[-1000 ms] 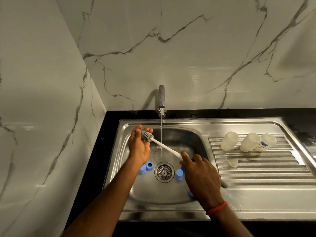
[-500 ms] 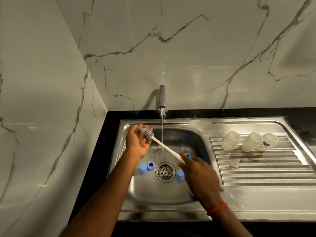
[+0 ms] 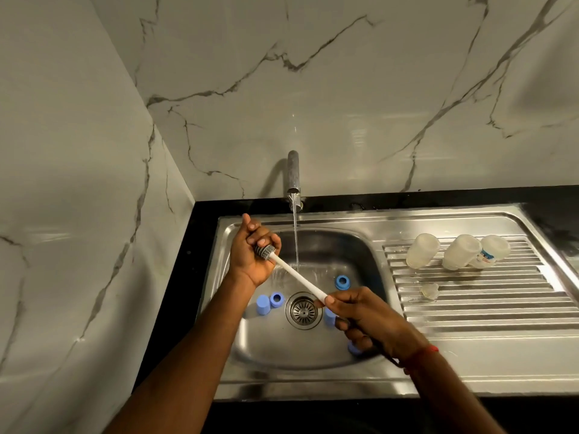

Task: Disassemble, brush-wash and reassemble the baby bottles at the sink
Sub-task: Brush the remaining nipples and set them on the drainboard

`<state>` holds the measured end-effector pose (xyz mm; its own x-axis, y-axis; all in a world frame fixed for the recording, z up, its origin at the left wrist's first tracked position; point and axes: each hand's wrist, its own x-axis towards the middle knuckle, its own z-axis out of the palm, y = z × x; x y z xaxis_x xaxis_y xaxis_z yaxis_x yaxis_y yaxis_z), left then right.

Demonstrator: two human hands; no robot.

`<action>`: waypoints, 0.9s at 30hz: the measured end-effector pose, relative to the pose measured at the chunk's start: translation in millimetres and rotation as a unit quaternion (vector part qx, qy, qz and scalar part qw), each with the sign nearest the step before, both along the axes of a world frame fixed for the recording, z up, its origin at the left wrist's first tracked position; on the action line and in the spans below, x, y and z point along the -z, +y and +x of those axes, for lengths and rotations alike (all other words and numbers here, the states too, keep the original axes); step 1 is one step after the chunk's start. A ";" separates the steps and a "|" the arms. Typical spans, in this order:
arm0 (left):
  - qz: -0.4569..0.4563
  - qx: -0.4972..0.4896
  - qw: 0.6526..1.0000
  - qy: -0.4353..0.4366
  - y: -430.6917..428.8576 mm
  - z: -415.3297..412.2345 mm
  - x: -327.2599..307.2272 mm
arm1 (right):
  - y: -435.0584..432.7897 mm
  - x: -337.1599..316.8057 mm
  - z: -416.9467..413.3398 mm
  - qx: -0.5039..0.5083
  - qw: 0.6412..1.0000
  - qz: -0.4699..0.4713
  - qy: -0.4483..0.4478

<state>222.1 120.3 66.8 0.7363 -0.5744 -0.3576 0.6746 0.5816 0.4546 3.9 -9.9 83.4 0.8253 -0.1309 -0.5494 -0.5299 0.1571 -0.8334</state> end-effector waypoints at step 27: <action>0.163 -0.143 0.970 0.109 -9.9 5.6 13.0 | 19.0 16.1 -33.6 -0.101 0.759 -0.637 -0.096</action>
